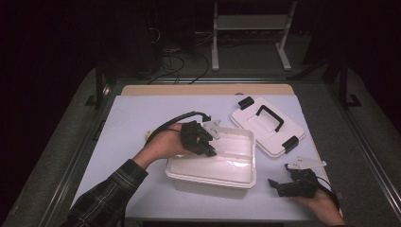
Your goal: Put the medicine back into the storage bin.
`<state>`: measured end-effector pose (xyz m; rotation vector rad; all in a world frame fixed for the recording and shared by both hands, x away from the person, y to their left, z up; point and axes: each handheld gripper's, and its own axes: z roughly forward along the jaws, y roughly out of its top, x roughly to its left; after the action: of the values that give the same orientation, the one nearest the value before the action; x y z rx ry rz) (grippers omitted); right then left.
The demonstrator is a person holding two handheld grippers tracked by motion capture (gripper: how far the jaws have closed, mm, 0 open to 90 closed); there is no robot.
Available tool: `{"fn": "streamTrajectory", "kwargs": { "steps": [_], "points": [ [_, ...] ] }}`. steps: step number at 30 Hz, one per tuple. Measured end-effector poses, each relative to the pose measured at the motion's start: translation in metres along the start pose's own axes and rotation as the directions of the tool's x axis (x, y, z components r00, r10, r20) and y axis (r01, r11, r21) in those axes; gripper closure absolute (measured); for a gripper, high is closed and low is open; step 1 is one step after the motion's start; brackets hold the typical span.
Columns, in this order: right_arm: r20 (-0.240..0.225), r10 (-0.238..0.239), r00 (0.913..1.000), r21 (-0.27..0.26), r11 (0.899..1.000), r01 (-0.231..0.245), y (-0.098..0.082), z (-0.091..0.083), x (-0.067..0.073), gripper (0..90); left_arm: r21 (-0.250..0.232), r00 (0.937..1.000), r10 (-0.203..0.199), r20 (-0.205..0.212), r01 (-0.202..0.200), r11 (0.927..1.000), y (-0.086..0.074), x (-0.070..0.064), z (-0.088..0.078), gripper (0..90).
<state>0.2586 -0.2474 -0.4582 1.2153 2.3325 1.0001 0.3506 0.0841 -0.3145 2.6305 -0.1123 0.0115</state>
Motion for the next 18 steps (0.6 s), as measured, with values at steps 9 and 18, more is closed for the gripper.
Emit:
{"fn": "streamTrajectory", "kwargs": {
  "steps": [9,18],
  "points": [
    [-0.001,0.000,1.0000,0.000,1.000,0.000,0.000,0.000,0.000,11.6,0.012,0.9998,-0.009,-0.015,0.009,0.9999,0.004,-0.003,-0.001,89.1],
    [-0.002,0.003,1.0000,0.000,1.000,-0.003,0.000,0.000,0.000,11.6,-0.009,0.9993,-0.026,-0.028,0.026,0.9996,0.007,-0.003,-0.012,89.0]
  ]
}}
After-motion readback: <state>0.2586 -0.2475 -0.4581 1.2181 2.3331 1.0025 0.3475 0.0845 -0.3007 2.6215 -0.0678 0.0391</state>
